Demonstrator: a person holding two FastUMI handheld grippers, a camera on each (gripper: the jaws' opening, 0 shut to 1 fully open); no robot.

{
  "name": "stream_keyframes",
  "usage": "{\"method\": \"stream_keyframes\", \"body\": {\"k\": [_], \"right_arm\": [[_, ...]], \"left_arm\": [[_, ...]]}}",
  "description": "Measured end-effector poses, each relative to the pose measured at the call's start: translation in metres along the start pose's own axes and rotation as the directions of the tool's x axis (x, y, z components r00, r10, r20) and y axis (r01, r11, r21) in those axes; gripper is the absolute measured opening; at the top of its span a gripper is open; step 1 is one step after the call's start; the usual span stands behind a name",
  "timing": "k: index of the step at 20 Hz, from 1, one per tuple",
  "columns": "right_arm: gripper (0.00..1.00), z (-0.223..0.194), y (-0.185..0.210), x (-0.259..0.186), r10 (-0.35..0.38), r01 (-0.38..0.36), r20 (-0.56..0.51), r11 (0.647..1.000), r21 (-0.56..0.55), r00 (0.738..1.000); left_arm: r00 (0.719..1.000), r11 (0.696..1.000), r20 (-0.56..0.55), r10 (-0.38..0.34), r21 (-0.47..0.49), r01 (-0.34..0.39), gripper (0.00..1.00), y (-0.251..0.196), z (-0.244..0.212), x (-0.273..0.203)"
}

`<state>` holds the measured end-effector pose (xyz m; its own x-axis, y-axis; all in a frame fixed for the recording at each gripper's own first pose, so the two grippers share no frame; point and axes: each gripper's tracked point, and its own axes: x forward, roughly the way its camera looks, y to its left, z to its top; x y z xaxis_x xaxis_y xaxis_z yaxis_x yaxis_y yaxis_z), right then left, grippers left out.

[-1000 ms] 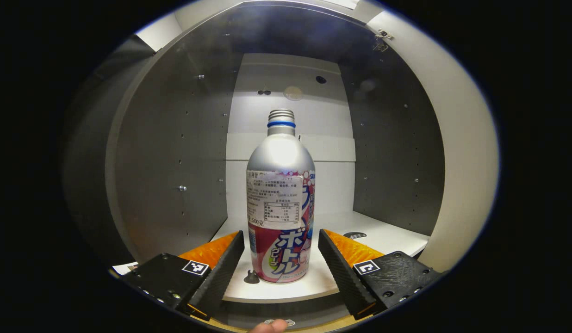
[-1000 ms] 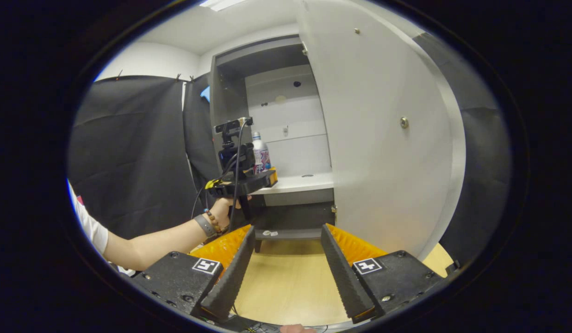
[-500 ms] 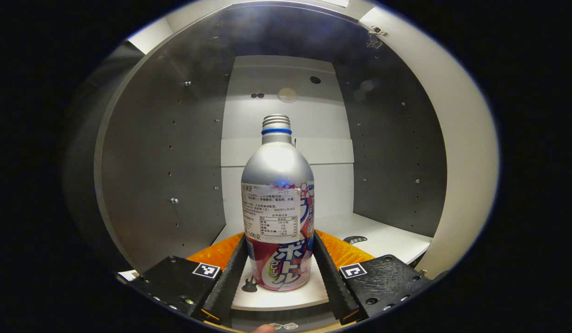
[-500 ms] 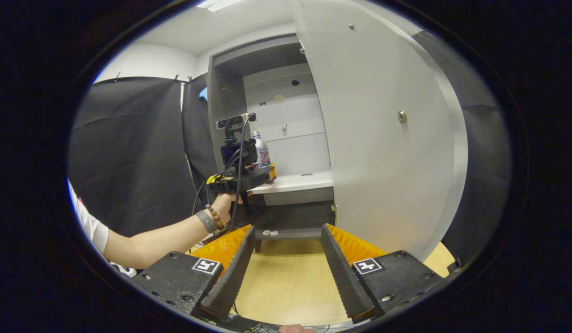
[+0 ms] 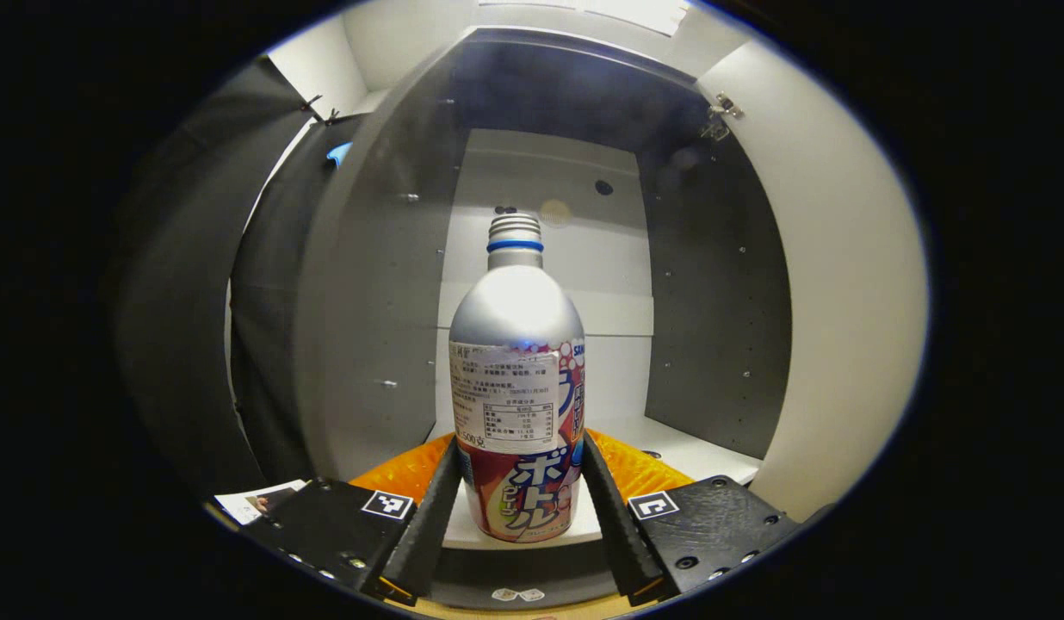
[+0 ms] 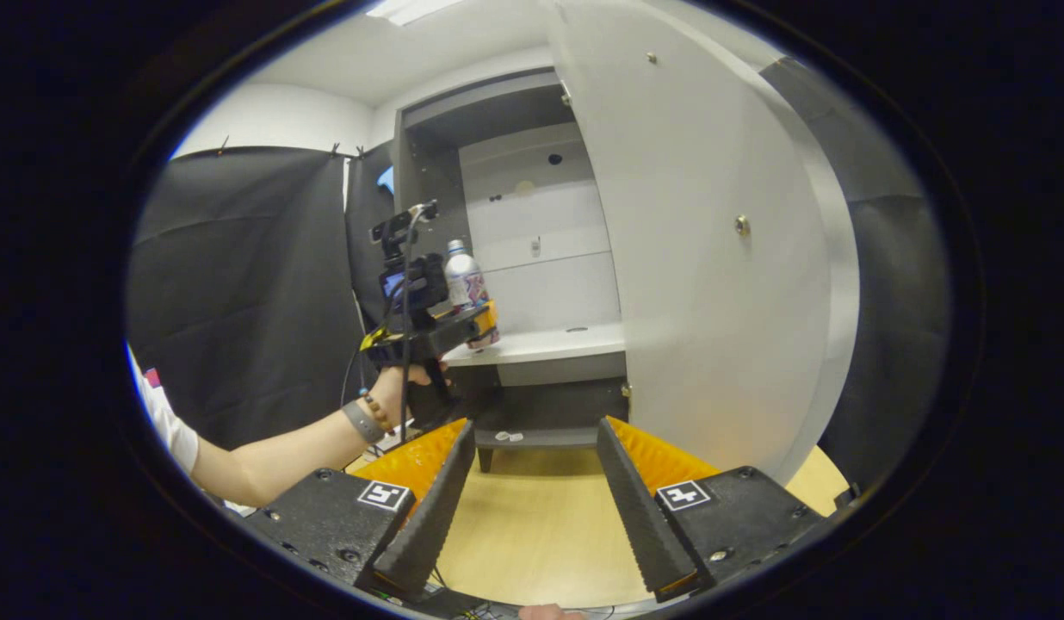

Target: Open the cabinet door with the right hand, grasp the bottle in the cabinet with the left hand and place it on the coaster, then close the cabinet door with the right hand.

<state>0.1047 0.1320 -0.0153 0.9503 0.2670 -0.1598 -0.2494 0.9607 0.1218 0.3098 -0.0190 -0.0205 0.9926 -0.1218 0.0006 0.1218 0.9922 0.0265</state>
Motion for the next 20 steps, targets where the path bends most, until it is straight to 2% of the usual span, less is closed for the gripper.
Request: {"method": "stream_keyframes", "body": {"k": [5, 7, 10, 14, 16, 20], "right_arm": [[0.90, -0.003, 0.009, -0.006, 0.052, -0.052, 0.005, 0.999, -0.010, 0.999], [0.90, -0.005, 0.012, -0.007, 0.072, -0.072, 0.001, 0.997, -0.015, 0.997], [0.90, -0.011, 0.018, -0.008, 0.101, -0.101, -0.017, 0.995, -0.015, 0.995], [0.90, -0.021, 0.023, -0.009, 0.123, -0.124, -0.052, 0.992, -0.024, 0.991], [0.90, -0.027, 0.025, -0.007, 0.129, -0.131, -0.074, 0.991, -0.032, 0.989], [0.90, -0.033, 0.032, -0.004, 0.140, -0.144, -0.099, 0.989, -0.029, 0.985]], "left_arm": [[0.999, 0.997, -0.007, 0.050, 0.052, -0.049, 0.76, 0.025, -0.028, -0.091], [0.995, 0.993, -0.035, 0.091, 0.084, -0.088, 0.75, 0.036, -0.059, -0.137], [0.986, 0.992, -0.120, 0.117, 0.068, -0.109, 0.76, 0.041, -0.125, -0.196], [0.952, 0.971, -0.189, 0.241, 0.050, -0.235, 0.76, 0.069, -0.191, -0.245], [0.926, 0.951, -0.219, 0.309, 0.059, -0.303, 0.76, 0.083, -0.220, -0.263], [0.897, 0.934, -0.265, 0.354, 0.061, -0.351, 0.76, 0.099, -0.259, -0.278]]}}
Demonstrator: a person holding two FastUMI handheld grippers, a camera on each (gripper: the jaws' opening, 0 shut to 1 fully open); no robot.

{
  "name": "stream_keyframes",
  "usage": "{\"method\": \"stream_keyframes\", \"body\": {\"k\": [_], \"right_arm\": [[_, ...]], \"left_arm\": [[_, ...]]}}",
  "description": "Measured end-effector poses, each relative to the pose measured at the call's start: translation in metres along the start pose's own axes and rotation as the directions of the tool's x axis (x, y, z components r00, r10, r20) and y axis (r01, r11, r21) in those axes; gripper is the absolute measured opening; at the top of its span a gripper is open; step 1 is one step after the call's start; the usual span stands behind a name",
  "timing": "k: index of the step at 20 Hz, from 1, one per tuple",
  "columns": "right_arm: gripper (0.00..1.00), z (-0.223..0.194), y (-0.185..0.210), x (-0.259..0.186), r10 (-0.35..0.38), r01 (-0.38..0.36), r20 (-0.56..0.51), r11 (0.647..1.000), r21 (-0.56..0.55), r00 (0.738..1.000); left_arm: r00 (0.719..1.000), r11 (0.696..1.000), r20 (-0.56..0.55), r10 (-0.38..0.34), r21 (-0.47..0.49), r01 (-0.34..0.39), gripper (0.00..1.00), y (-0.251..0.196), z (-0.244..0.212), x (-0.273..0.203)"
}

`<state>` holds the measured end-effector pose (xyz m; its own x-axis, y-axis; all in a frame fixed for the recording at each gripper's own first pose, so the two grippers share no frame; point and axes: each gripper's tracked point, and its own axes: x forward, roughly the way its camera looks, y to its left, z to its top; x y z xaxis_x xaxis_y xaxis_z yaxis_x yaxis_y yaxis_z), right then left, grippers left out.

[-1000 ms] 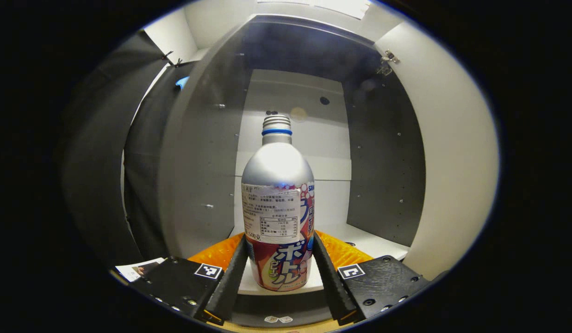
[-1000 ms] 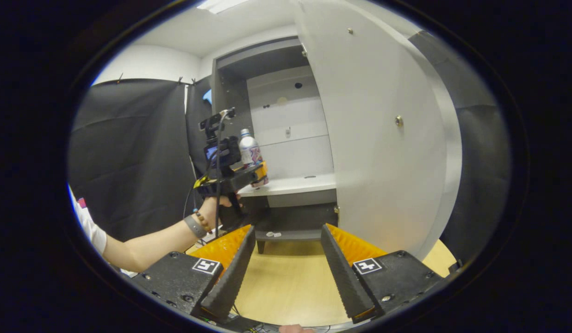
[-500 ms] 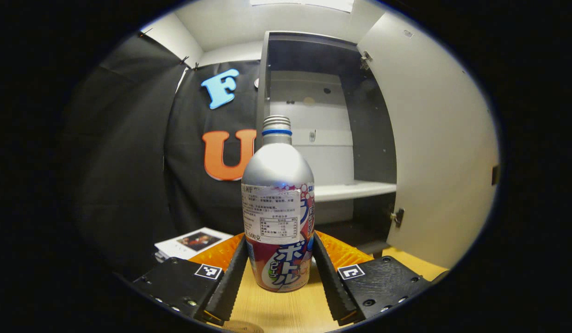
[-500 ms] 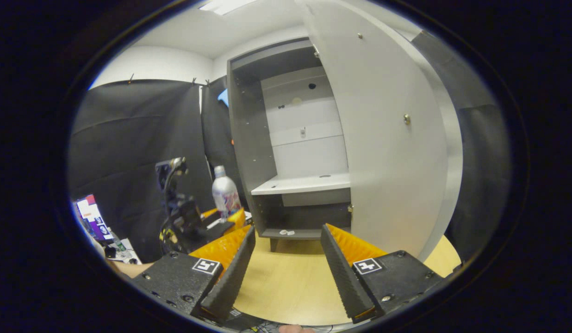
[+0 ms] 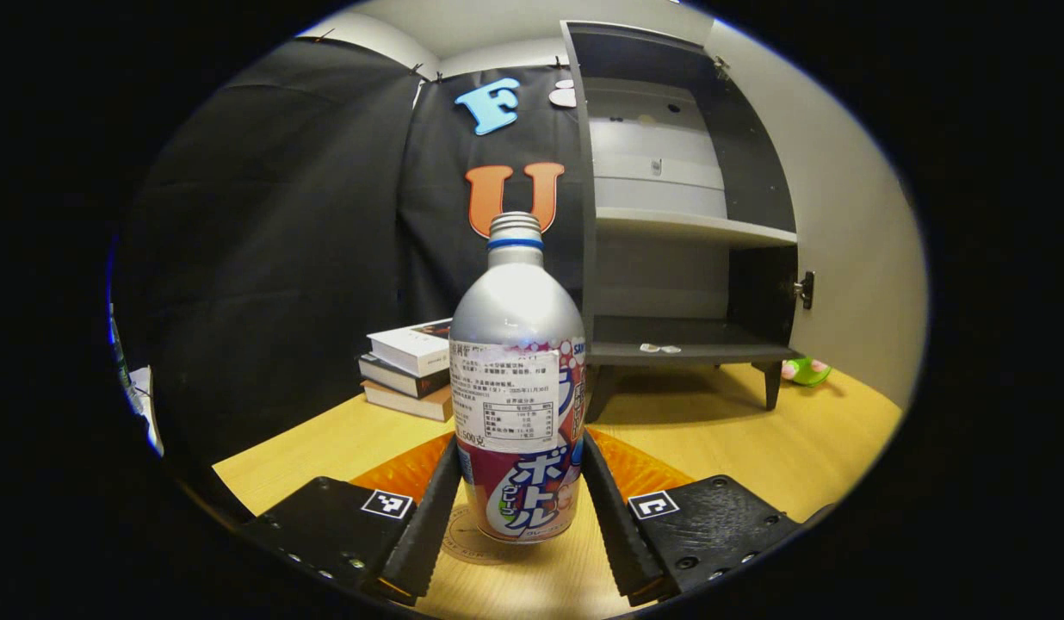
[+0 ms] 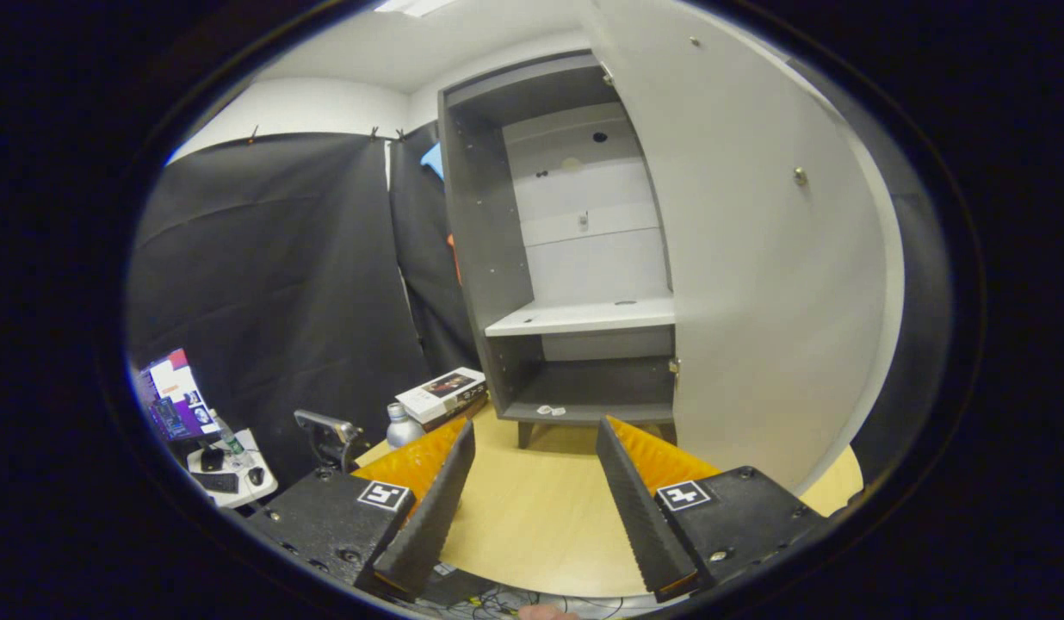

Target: Open the cabinet door with the right hand, grasp the bottle in the cabinet with the left hand and place it on the coaster, then close the cabinet door with the right hand.

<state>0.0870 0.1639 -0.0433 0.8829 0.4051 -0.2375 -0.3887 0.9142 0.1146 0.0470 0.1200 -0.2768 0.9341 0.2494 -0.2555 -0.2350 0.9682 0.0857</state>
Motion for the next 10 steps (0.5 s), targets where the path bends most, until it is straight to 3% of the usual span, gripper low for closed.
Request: {"method": "stream_keyframes", "body": {"k": [10], "right_arm": [[0.90, -0.001, 0.002, 0.011, -0.032, 0.032, -0.024, 0.999, -0.027, 0.999]], "left_arm": [[0.996, 0.998, -0.067, 0.057, 0.013, -0.057, 0.76, 0.029, -0.048, 0.026]]}}
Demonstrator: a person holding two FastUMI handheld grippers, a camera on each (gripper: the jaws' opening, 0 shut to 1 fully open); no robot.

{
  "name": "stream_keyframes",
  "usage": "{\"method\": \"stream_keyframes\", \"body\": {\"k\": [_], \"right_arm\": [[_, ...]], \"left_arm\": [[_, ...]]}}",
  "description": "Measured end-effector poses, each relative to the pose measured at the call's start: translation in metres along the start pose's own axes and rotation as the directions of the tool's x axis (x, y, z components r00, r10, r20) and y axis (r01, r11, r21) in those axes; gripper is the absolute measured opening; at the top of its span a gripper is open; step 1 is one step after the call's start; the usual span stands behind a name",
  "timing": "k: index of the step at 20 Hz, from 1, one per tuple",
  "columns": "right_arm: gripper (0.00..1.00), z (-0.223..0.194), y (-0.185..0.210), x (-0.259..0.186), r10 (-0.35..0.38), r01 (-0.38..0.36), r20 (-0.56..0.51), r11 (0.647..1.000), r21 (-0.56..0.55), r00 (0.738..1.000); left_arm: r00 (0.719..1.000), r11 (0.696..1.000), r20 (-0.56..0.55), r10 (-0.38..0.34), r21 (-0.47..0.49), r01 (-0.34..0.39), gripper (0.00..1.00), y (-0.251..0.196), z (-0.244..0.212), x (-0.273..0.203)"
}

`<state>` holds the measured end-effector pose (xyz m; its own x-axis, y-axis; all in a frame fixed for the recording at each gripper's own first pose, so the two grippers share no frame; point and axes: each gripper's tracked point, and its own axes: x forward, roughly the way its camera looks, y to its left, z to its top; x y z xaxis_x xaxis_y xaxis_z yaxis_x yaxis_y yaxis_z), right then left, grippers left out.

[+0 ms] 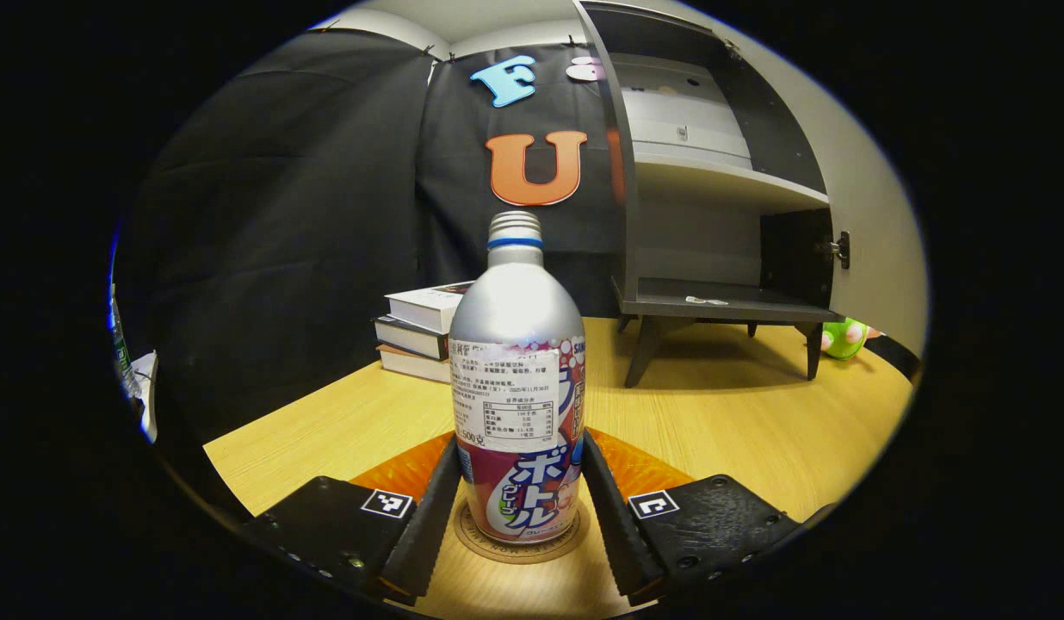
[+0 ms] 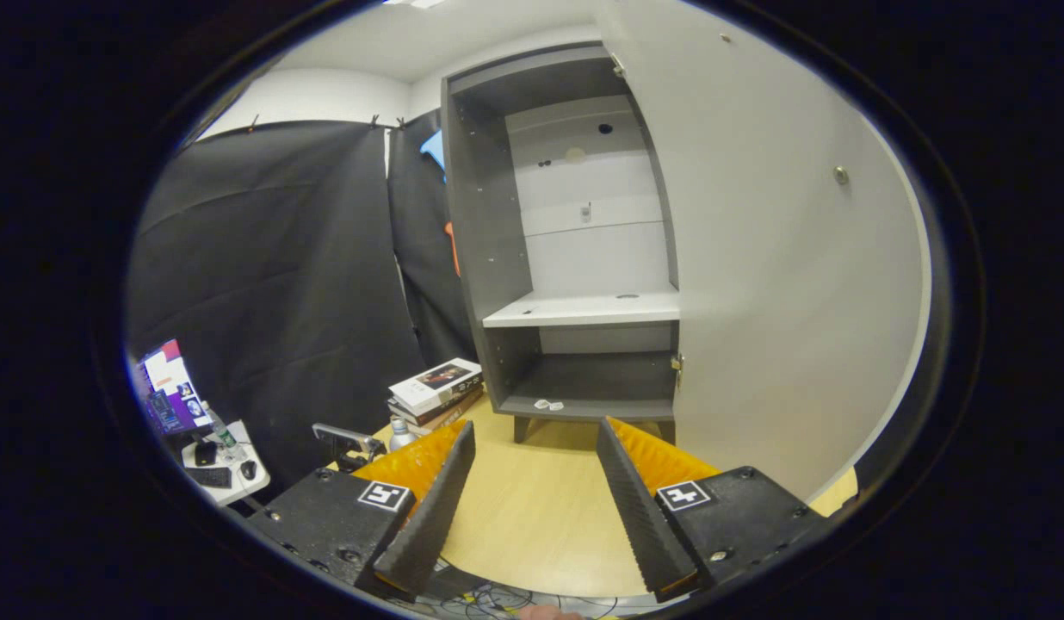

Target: Open the cabinet door with the right hand, grasp the bottle in the cabinet with the left hand and place it on the coaster, then close the cabinet door with the right hand.

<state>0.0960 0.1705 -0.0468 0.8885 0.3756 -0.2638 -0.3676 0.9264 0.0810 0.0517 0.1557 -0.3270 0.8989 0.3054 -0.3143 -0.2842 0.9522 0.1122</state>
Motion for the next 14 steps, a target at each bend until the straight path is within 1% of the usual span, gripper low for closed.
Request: {"method": "stream_keyframes", "body": {"k": [4, 5, 14], "right_arm": [[0.90, 0.001, 0.002, 0.001, -0.003, 0.003, 0.004, 1.000, 0.008, 1.000], [0.90, 0.001, 0.001, 0.002, -0.005, 0.005, 0.005, 1.000, 0.008, 1.000], [0.90, 0.007, 0.002, 0.003, -0.009, 0.009, 0.017, 1.000, 0.005, 1.000]], "left_arm": [[1.000, 1.000, 0.017, 0.014, 0.002, -0.014, 0.77, 0.004, 0.000, 0.004], [1.000, 1.000, 0.011, 0.011, 0.004, -0.011, 0.76, 0.004, -0.002, 0.003], [0.999, 0.999, -0.032, -0.043, 0.010, 0.044, 0.81, -0.001, -0.011, -0.005]]}}
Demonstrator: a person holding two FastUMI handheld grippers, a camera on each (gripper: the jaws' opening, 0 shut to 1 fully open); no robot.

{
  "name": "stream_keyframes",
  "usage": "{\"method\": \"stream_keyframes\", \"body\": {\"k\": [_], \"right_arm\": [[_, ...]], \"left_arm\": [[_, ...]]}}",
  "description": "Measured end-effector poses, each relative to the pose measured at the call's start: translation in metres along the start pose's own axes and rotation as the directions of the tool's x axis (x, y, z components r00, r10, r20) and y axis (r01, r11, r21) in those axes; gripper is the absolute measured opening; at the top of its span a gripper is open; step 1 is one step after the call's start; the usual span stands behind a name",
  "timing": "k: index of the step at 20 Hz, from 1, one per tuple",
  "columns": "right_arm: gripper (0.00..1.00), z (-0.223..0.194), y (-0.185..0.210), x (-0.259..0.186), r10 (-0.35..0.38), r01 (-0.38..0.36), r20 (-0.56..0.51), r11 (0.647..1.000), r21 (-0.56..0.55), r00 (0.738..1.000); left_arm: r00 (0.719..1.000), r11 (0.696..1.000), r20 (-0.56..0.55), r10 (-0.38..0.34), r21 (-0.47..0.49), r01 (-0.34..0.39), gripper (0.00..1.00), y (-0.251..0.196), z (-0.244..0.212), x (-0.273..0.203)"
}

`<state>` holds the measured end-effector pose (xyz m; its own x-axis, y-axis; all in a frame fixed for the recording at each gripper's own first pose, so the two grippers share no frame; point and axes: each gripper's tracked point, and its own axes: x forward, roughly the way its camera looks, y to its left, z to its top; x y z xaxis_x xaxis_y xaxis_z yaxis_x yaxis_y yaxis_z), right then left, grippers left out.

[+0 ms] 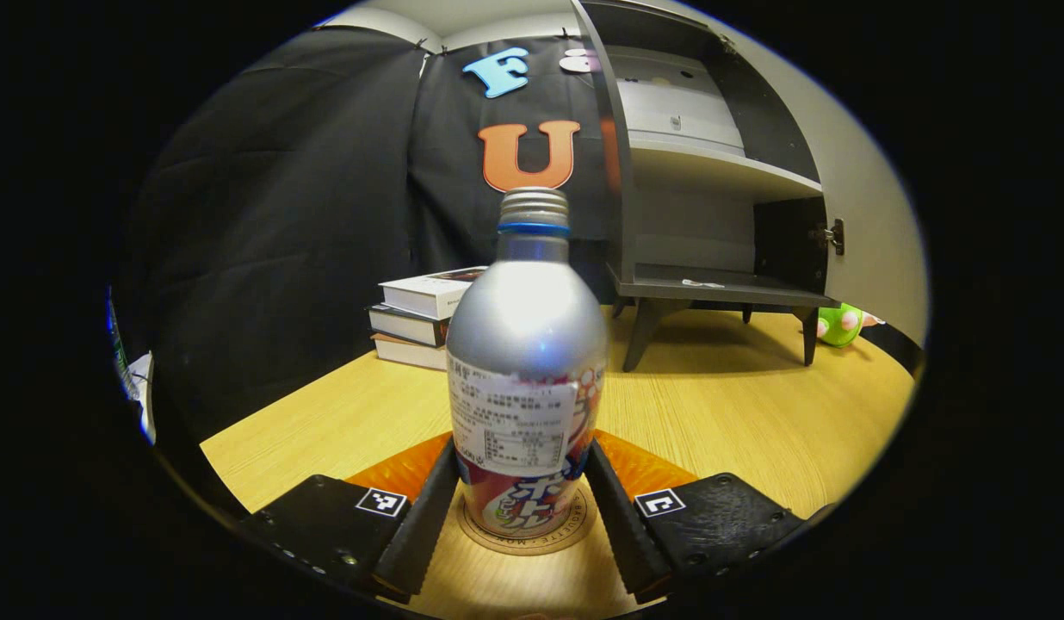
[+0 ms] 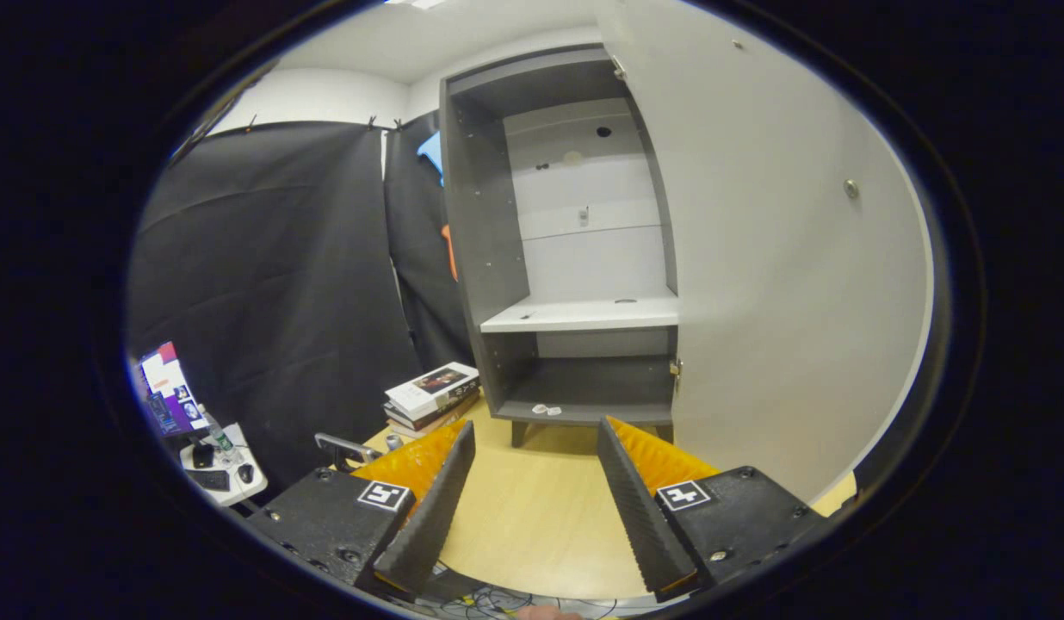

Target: Open the cabinet door with the right hand, grasp the bottle in the cabinet with the left hand and place it on the coaster, then close the cabinet door with the right hand.

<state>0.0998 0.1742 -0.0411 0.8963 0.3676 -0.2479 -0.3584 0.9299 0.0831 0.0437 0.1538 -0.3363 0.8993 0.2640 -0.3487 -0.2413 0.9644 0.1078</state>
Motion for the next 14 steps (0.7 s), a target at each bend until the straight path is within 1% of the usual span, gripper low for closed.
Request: {"method": "stream_keyframes", "body": {"k": [3, 6, 8, 11, 14], "right_arm": [[0.90, 0.001, 0.000, 0.001, 0.001, -0.001, 0.003, 1.000, -0.003, 1.000], [0.90, 0.000, 0.000, 0.000, 0.001, -0.001, 0.002, 1.000, -0.005, 1.000], [0.90, 0.000, 0.000, 0.000, 0.003, -0.003, 0.001, 1.000, -0.007, 1.000], [0.90, 0.001, 0.002, -0.001, 0.011, -0.011, 0.002, 1.000, -0.009, 1.000], [0.90, 0.002, 0.004, -0.002, 0.019, -0.019, 0.008, 1.000, -0.014, 1.000]], "left_arm": [[1.000, 1.000, -0.013, -0.019, -0.002, 0.019, 0.83, -0.002, -0.003, 0.001], [0.999, 0.999, -0.017, -0.045, -0.003, 0.045, 0.92, -0.005, -0.004, -0.002], [0.998, 0.999, -0.019, -0.053, 0.001, 0.053, 0.94, -0.006, -0.006, -0.003], [0.999, 0.999, -0.023, -0.043, -0.008, 0.043, 0.95, -0.002, -0.007, -0.008], [1.000, 1.000, 0.006, -0.026, -0.015, 0.026, 0.95, 0.005, 0.006, -0.019]]}}
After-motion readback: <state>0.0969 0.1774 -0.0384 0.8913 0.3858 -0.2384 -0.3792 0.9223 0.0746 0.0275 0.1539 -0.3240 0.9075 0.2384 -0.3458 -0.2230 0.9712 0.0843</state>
